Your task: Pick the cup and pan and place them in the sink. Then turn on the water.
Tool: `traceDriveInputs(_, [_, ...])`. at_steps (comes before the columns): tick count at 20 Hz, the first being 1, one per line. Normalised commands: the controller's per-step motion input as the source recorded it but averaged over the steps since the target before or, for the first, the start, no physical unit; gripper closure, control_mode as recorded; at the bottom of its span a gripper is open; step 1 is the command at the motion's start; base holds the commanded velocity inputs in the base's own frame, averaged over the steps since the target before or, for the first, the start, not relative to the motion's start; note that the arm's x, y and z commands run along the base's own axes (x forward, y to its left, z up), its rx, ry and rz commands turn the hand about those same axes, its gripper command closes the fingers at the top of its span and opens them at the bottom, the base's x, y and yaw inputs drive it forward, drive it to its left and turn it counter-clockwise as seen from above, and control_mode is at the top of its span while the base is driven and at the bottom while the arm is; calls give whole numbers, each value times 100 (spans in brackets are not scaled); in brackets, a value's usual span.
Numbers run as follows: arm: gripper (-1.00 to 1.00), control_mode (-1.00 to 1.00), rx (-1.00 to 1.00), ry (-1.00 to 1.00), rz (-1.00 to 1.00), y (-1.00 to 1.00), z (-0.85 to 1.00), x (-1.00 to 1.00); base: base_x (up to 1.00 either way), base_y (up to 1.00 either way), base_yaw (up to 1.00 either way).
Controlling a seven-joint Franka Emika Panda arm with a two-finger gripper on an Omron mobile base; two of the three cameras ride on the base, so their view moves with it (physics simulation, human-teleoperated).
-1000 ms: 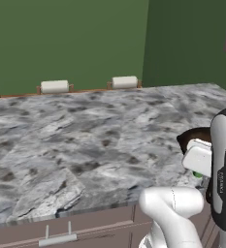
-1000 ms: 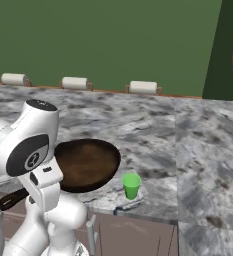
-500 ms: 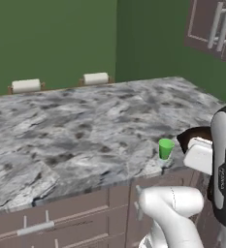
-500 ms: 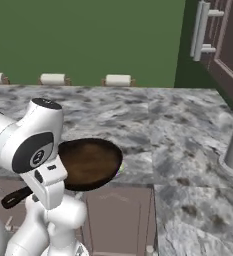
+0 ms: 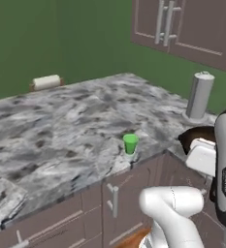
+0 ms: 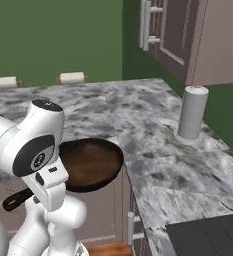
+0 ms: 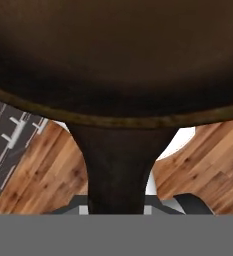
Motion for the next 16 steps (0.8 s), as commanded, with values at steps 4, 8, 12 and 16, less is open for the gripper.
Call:
traceDriveInputs(4, [100, 100, 0, 0, 0, 0, 0, 0, -8, 0, -52])
traceDriveInputs(8, [100, 100, 0, 0, 0, 0, 0, 0, -10, -1, -58])
traceDriveInputs(12, [100, 100, 0, 0, 0, 0, 0, 0, -25, -10, -59])
traceDriveInputs(16, [100, 100, 0, 0, 0, 0, 0, 0, -54, -22, -52])
